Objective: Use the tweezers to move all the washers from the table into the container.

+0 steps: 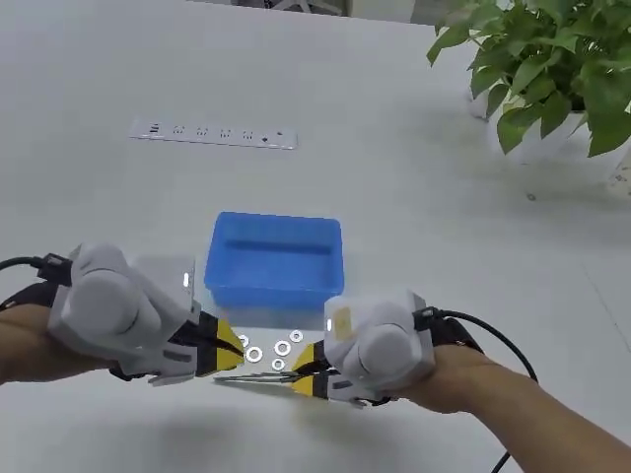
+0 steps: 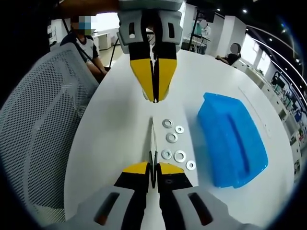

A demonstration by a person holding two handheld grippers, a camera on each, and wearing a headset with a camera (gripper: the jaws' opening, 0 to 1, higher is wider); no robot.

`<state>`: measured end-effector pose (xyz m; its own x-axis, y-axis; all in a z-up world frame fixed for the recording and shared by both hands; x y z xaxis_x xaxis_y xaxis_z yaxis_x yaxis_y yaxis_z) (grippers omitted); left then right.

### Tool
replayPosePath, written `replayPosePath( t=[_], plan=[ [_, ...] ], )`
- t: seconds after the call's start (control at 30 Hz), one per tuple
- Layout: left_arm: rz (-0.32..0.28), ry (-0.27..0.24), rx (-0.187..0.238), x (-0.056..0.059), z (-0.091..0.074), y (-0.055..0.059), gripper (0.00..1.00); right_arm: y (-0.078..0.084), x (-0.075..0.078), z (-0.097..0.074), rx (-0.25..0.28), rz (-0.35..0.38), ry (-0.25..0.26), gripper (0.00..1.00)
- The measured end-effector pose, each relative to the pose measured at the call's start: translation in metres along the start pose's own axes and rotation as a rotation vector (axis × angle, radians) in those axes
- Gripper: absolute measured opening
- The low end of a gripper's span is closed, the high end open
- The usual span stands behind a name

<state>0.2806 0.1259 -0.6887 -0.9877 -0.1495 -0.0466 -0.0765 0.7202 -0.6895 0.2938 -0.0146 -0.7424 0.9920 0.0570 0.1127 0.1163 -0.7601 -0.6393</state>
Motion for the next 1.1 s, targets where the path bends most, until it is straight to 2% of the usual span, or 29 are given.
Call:
replayPosePath(
  t=[0.3,0.63,0.87,1.1],
  plan=[
    [0.004,0.01,-0.033,0.003,0.007,0.013,0.11,0.002,-0.001,0.0,-0.009,-0.004,0.001,0.08],
    [0.01,0.015,-0.073,0.003,0.02,0.029,0.11,0.002,-0.002,0.0,-0.012,0.001,-0.001,0.08],
    [0.02,0.022,-0.103,0.004,0.028,0.036,0.12,0.002,-0.002,0.0,-0.012,0.002,-0.003,0.08],
    [0.021,0.021,-0.099,0.002,0.035,0.037,0.12,0.0,-0.002,-0.002,-0.008,0.006,-0.002,0.08]
  ],
)
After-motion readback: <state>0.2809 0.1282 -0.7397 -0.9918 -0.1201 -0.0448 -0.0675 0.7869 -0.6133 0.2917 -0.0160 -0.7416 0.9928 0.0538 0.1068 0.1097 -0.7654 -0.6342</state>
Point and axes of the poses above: the centre of the closed fingertips' face, and the gripper's own axes: z roughly forward along the fingers, x roughly to its right, y roughly out of its underside, the point moved 8 cm from there along -z, roughly backward along the fingers, and after that the axes turned 2 degrees about y, right-handed, at the moved point
